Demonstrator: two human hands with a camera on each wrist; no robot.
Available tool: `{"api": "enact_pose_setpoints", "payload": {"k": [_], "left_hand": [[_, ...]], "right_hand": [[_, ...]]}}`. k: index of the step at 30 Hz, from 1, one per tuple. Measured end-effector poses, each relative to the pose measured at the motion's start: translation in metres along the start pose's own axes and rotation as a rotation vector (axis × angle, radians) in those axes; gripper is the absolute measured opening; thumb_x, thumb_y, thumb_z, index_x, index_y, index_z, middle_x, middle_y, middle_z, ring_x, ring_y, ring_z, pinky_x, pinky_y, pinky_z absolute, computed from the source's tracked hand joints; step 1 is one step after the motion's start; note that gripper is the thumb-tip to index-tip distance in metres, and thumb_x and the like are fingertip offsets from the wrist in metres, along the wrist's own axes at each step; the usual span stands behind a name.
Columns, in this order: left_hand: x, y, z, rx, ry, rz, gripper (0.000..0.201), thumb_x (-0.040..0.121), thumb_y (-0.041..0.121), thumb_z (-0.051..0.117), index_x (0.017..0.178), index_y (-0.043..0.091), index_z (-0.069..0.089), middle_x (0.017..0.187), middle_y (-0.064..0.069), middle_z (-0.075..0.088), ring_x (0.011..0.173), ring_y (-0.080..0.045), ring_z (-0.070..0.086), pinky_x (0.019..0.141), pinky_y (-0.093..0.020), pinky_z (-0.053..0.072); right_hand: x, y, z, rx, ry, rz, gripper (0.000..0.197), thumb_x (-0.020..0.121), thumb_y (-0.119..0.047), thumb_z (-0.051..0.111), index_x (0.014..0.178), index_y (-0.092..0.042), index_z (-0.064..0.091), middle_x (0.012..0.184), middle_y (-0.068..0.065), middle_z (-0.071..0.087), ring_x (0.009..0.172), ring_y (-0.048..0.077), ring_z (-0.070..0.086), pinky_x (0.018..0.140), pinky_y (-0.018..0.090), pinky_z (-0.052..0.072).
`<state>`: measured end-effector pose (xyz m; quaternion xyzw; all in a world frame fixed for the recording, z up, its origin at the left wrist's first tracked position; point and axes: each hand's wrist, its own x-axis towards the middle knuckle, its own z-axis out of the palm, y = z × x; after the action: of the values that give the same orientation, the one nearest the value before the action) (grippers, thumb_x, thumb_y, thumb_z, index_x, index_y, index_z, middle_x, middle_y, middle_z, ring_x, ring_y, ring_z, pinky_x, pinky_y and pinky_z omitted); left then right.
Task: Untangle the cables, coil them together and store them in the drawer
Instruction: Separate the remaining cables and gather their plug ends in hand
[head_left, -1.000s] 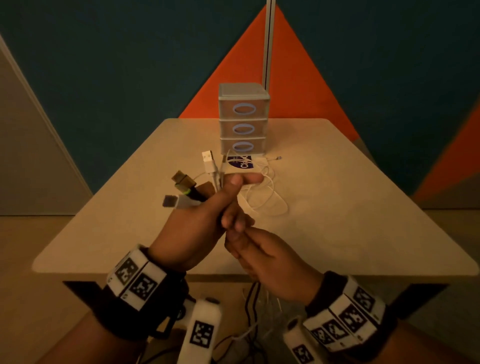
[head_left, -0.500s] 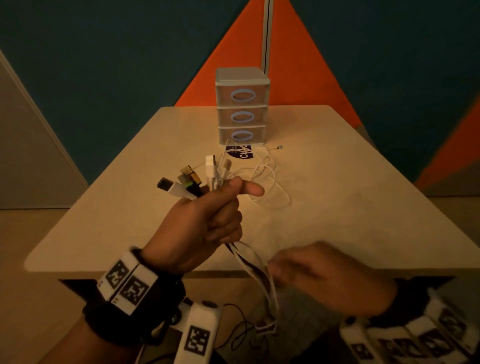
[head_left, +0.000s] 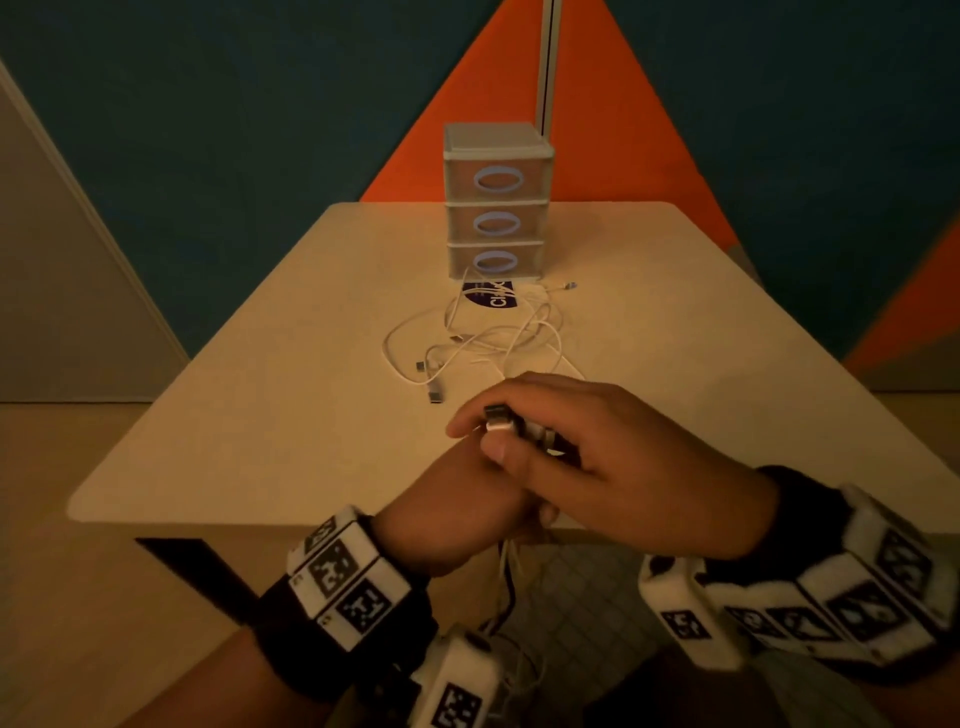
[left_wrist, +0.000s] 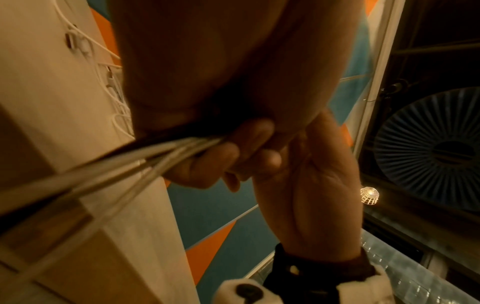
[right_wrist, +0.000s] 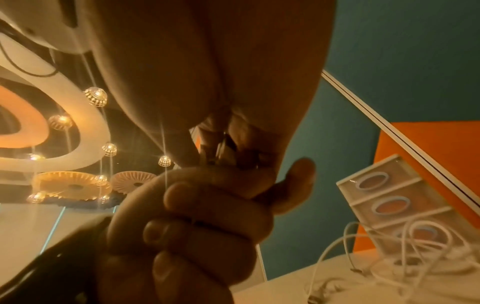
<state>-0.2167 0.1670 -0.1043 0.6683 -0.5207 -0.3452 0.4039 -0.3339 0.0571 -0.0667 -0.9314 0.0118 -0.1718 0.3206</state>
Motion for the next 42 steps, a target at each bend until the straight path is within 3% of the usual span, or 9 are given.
{"api": "enact_pose_setpoints", "payload": {"k": [5,9,14,20,24,27,32,36,42], "left_hand": [[0.005,0.008,0.000,-0.242,0.042,-0.093,0.032,0.094,0.000,0.048,0.068,0.018,0.050,0.047,0.011,0.053,0.043,-0.001,0.048,0.047,-0.015,0.042],[0.010,0.006,-0.005,-0.233,0.140,-0.059,0.022,0.072,0.015,0.050,0.052,0.024,0.053,0.049,0.004,0.046,0.045,-0.012,0.041,0.048,-0.026,0.038],[0.012,0.000,-0.007,-0.143,0.301,0.015,0.034,0.088,-0.003,0.047,0.065,0.020,0.057,0.048,0.006,0.057,0.045,-0.012,0.052,0.045,-0.022,0.044],[0.012,-0.013,-0.010,-0.295,0.237,-0.048,0.034,0.094,0.026,0.052,0.060,0.027,0.052,0.051,0.011,0.038,0.046,-0.009,0.029,0.049,-0.026,0.029],[0.007,-0.022,-0.021,-0.485,0.225,-0.083,0.027,0.106,0.026,0.045,0.089,0.015,0.064,0.057,0.006,0.029,0.047,-0.009,0.022,0.048,-0.027,0.021],[0.004,-0.029,-0.027,-0.557,0.233,-0.084,0.025,0.106,0.025,0.045,0.092,0.012,0.060,0.058,0.006,0.028,0.047,-0.009,0.021,0.047,-0.026,0.020],[0.002,-0.035,-0.035,-0.626,0.186,-0.084,0.024,0.104,0.026,0.047,0.090,0.013,0.062,0.061,0.004,0.028,0.050,-0.011,0.021,0.049,-0.028,0.019],[-0.001,-0.040,-0.042,-0.652,0.176,-0.070,0.024,0.103,0.028,0.049,0.090,0.015,0.064,0.061,0.003,0.027,0.051,-0.012,0.020,0.049,-0.028,0.020],[-0.009,-0.049,-0.056,-0.667,0.168,-0.049,0.023,0.102,0.028,0.048,0.092,0.014,0.064,0.062,0.002,0.026,0.052,-0.014,0.018,0.050,-0.029,0.019]], "right_hand": [[0.005,0.006,0.000,0.078,-0.017,0.045,0.037,0.105,-0.022,0.050,0.140,-0.034,0.050,0.129,-0.016,0.064,0.115,0.002,0.063,0.082,0.018,0.055],[0.013,0.010,0.006,-0.065,0.008,0.009,0.045,0.107,-0.023,0.045,0.151,-0.032,0.042,0.143,-0.010,0.057,0.130,0.000,0.052,0.102,0.030,0.048],[0.021,0.014,0.004,-0.339,-0.035,-0.007,0.047,0.107,-0.036,0.037,0.154,-0.030,0.038,0.157,-0.009,0.043,0.143,0.009,0.039,0.114,0.034,0.038],[0.029,0.023,-0.001,-0.207,-0.171,0.050,0.053,0.108,-0.043,0.032,0.159,-0.029,0.026,0.164,-0.012,0.029,0.149,-0.004,0.025,0.122,0.029,0.028],[0.069,0.036,-0.033,-0.301,-0.014,0.122,0.040,0.105,-0.033,0.048,0.145,-0.033,0.051,0.137,-0.012,0.060,0.110,-0.001,0.060,0.087,0.011,0.044],[0.115,0.048,-0.048,-0.525,-0.019,0.165,0.022,0.102,-0.031,0.055,0.116,-0.030,0.071,0.114,-0.011,0.069,0.090,0.003,0.056,0.067,0.014,0.036],[0.189,0.061,-0.015,-0.697,-0.250,0.192,0.025,0.094,-0.016,0.056,0.104,-0.030,0.074,0.099,-0.010,0.066,0.093,0.015,0.060,0.080,0.026,0.043],[0.221,0.077,0.022,-0.889,-0.506,0.244,0.037,0.096,-0.007,0.055,0.121,-0.031,0.069,0.130,0.000,0.062,0.111,0.024,0.060,0.086,0.032,0.048],[0.228,0.090,0.035,-0.990,-0.561,0.229,0.019,0.089,-0.022,0.073,0.107,-0.026,0.074,0.115,0.001,0.069,0.104,0.026,0.065,0.078,0.032,0.049]]}}
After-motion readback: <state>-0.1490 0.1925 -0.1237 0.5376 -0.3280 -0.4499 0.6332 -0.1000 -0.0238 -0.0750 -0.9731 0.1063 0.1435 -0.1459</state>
